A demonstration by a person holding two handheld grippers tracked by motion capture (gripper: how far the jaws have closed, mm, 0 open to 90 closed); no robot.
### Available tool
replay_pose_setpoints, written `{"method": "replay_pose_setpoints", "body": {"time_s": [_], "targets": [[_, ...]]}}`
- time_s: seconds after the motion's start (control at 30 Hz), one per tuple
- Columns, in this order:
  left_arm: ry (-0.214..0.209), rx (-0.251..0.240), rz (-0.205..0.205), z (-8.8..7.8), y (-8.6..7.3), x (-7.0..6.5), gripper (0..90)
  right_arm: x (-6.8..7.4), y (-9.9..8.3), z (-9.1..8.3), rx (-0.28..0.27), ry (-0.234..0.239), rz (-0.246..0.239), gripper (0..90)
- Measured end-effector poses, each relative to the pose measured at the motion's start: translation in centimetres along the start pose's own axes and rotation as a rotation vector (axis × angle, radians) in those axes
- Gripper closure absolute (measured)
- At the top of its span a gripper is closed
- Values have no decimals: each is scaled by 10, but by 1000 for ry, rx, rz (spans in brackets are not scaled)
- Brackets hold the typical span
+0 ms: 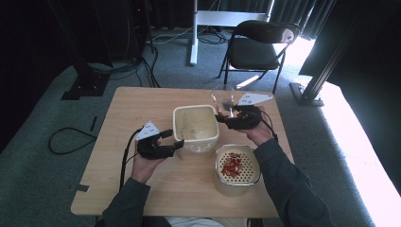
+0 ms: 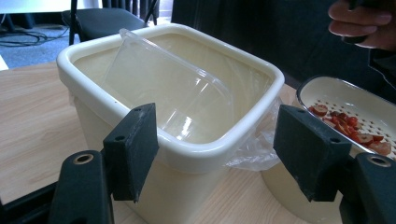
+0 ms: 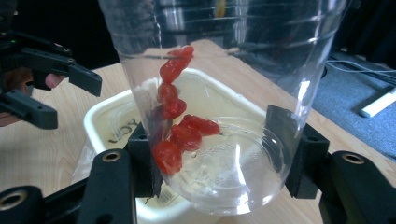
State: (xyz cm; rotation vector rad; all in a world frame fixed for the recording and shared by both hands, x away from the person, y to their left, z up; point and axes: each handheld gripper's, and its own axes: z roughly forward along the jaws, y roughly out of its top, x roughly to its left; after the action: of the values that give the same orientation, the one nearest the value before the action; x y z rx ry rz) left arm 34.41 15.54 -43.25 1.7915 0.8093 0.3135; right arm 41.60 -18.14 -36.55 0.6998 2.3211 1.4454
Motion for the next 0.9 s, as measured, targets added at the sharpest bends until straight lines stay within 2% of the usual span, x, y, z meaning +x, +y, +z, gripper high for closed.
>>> {"method": "replay_pose_setpoints", "body": {"time_s": [0.4,0.47,0.5,0.53,0.57,0.7,0.77,0.9], "targets": [[0,-2,3,-1,1,0,313,5,20,28,11,71,-4,410],[1,-1,3,-1,1,1,313,6,23,31,8,94,3,340],[1,-1,3,-1,1,1,313,6,23,31,8,94,3,340],[1,-3,0,-2,0,1,313,7,24,33,-2,102,11,273],[3,-2,2,-2,0,1,313,7,25,36,-6,163,30,207],[5,-5,0,-3,0,1,313,9,25,34,-10,169,13,199],[7,-4,-2,-3,-1,2,313,7,25,27,-30,154,15,217],[9,-7,-2,-4,-1,2,313,0,22,17,-36,125,22,232]]}}
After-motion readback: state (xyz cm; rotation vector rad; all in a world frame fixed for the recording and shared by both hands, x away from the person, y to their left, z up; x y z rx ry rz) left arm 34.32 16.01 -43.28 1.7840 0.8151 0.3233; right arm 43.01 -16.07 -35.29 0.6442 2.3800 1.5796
